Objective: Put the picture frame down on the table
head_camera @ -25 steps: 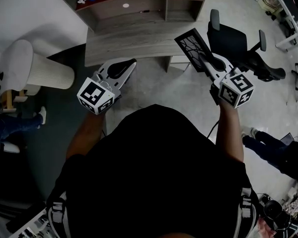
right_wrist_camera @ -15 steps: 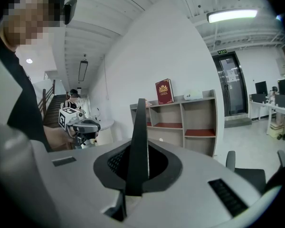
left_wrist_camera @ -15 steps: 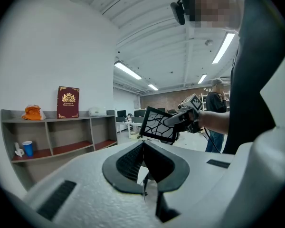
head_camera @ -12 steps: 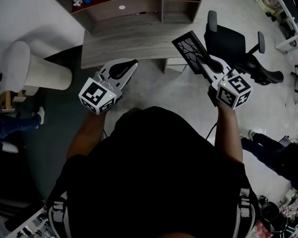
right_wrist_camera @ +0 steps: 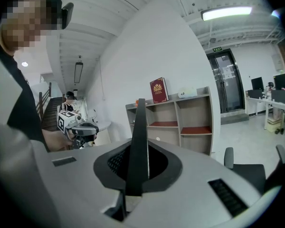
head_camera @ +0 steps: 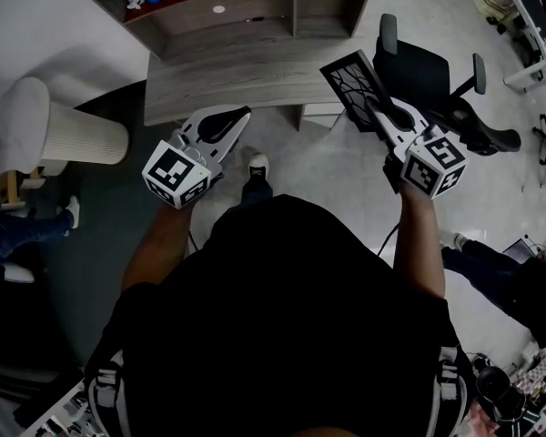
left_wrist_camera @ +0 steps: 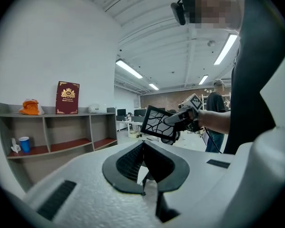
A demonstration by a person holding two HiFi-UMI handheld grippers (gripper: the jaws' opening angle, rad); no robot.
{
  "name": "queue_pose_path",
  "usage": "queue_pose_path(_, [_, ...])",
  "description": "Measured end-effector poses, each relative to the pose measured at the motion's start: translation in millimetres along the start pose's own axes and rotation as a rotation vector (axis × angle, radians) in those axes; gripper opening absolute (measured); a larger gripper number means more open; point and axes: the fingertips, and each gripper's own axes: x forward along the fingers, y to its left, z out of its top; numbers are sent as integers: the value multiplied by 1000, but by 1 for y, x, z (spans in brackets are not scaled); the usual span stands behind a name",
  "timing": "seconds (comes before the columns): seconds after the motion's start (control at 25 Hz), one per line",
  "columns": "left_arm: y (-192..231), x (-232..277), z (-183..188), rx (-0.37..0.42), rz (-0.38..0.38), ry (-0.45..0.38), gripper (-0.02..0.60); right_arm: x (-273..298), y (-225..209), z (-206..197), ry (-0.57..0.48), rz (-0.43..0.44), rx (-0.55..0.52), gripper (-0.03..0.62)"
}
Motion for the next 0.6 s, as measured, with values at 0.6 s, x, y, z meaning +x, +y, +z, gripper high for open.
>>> queue_pose_path(0.6, [9,11,-7,-1,-42,-6,18,3,-9,-8,16,-39,13,17])
